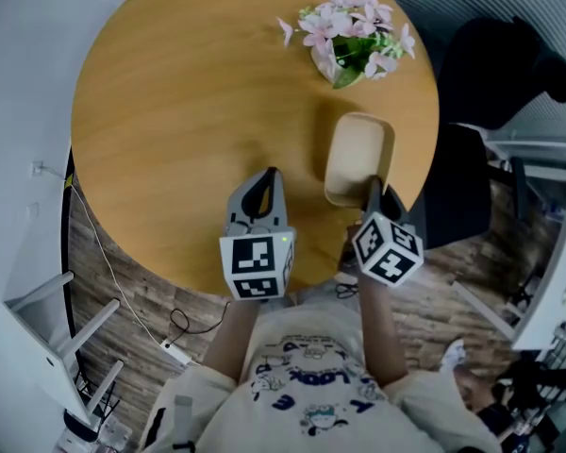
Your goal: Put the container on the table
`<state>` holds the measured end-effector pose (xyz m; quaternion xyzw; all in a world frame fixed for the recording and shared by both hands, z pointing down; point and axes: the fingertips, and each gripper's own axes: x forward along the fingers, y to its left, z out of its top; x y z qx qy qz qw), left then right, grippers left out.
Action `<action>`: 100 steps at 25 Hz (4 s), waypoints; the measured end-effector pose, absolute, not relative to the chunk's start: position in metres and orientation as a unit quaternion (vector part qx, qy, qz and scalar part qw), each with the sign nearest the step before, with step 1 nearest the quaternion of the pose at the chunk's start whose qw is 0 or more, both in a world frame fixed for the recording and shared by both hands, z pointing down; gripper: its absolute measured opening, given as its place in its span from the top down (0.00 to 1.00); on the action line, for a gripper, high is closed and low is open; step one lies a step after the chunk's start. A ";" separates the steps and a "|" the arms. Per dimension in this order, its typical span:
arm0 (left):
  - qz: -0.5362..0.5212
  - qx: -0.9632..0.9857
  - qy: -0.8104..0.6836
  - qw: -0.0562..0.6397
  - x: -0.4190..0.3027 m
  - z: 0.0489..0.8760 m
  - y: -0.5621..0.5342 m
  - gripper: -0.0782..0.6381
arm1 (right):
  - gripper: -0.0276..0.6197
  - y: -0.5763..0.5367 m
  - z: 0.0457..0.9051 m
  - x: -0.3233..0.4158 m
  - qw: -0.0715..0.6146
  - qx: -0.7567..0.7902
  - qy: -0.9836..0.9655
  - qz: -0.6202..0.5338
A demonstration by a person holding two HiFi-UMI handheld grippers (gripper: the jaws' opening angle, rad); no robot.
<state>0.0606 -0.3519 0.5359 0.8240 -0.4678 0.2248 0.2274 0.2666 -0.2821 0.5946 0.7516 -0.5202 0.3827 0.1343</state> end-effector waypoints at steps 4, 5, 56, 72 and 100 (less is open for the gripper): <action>0.239 0.822 -0.460 0.236 0.067 0.552 -0.348 0.89 | 0.94 -0.280 0.612 0.266 0.147 0.746 -0.515 0.395; 0.242 0.822 -0.458 0.238 0.068 0.556 -0.347 0.89 | 0.94 -0.280 0.615 0.265 0.149 0.745 -0.514 0.398; 0.125 0.850 -0.492 0.139 0.062 0.417 -0.338 0.89 | 0.94 -0.303 0.439 0.233 0.048 0.740 -0.639 0.205; 0.074 0.859 -0.498 0.098 0.058 0.359 -0.342 0.89 | 0.94 -0.305 0.380 0.225 0.012 0.736 -0.660 0.149; 0.068 0.865 -0.488 0.092 0.053 0.350 -0.339 0.89 | 0.94 -0.302 0.376 0.218 0.018 0.740 -0.656 0.149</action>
